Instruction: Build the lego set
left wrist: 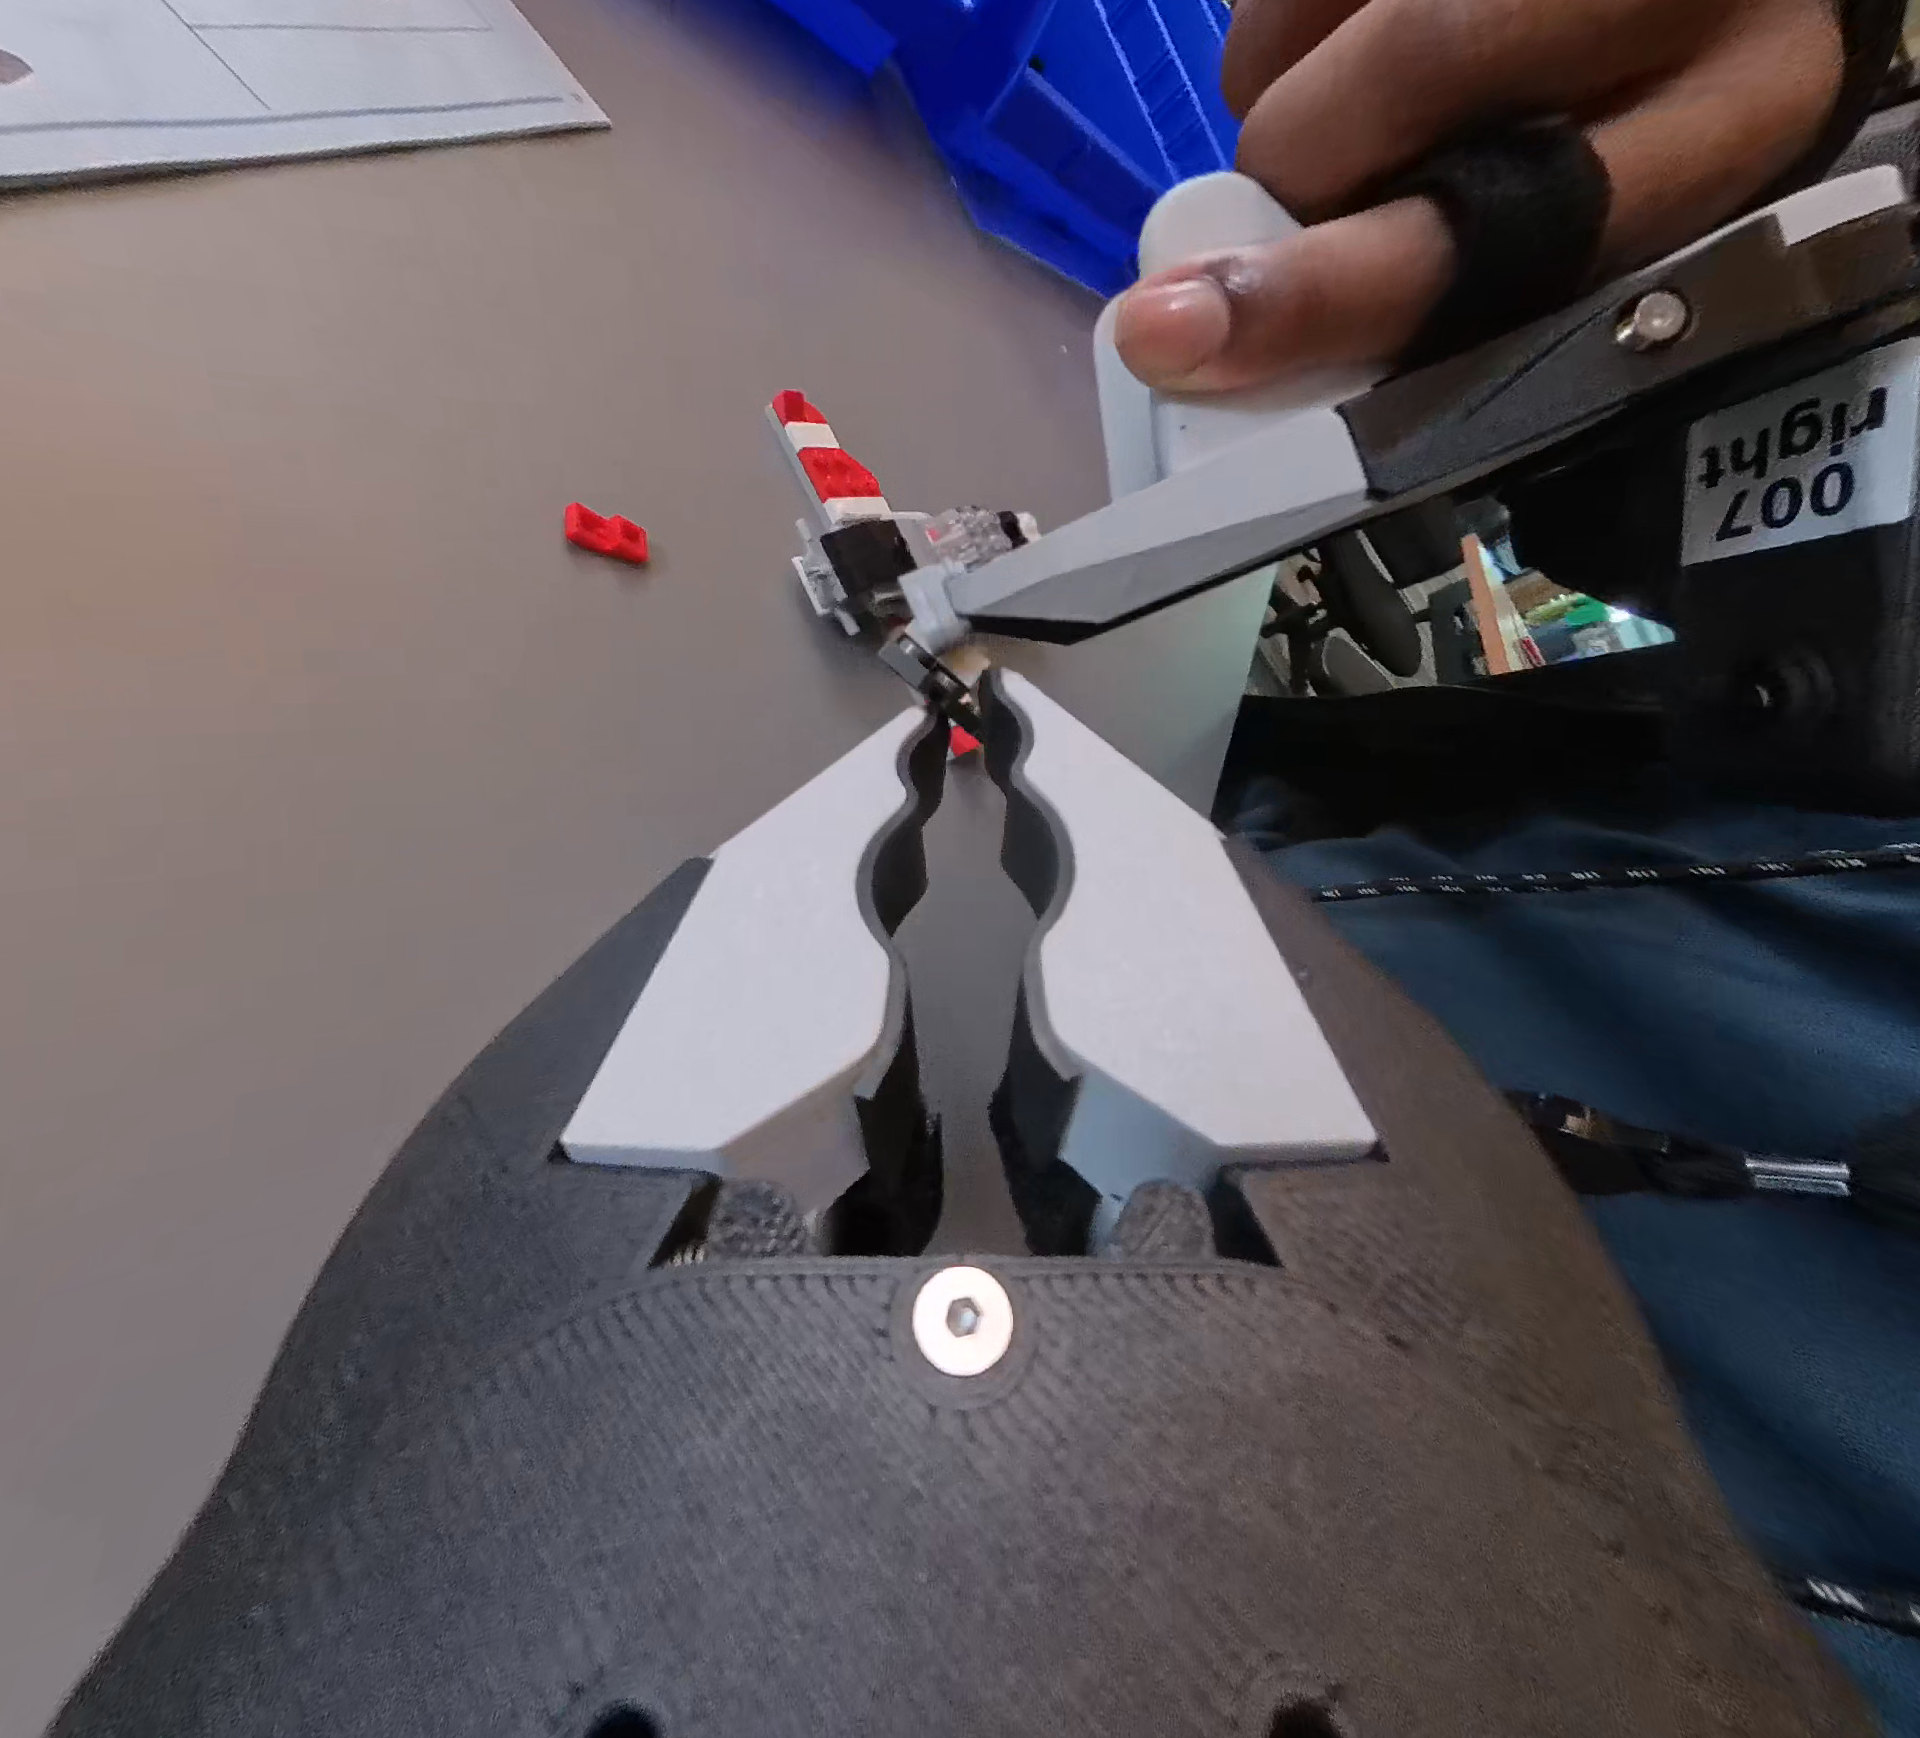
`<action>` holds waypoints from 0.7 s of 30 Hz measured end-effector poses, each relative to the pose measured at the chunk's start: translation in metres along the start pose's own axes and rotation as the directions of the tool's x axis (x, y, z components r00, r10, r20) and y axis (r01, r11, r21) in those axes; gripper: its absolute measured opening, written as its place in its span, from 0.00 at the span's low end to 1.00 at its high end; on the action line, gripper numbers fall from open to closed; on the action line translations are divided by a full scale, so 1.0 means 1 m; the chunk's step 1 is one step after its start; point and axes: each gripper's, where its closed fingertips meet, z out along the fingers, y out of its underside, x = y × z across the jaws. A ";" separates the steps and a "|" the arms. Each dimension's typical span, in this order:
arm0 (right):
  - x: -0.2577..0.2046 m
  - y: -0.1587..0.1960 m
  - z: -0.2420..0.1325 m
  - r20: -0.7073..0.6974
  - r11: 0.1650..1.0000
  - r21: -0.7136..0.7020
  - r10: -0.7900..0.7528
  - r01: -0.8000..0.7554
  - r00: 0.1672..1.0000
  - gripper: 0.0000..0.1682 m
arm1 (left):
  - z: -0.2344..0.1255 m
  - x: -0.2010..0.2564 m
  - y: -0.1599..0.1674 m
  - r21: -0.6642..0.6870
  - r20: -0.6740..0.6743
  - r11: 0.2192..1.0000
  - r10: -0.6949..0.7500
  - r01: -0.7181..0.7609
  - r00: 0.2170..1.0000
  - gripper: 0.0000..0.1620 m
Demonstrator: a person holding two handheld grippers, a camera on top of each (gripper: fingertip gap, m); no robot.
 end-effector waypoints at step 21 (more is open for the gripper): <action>-0.019 0.006 0.001 -0.006 0.993 0.028 0.111 -0.111 0.994 0.02 | 0.006 -0.005 0.006 -0.014 -0.022 0.999 -0.039 0.038 0.999 0.04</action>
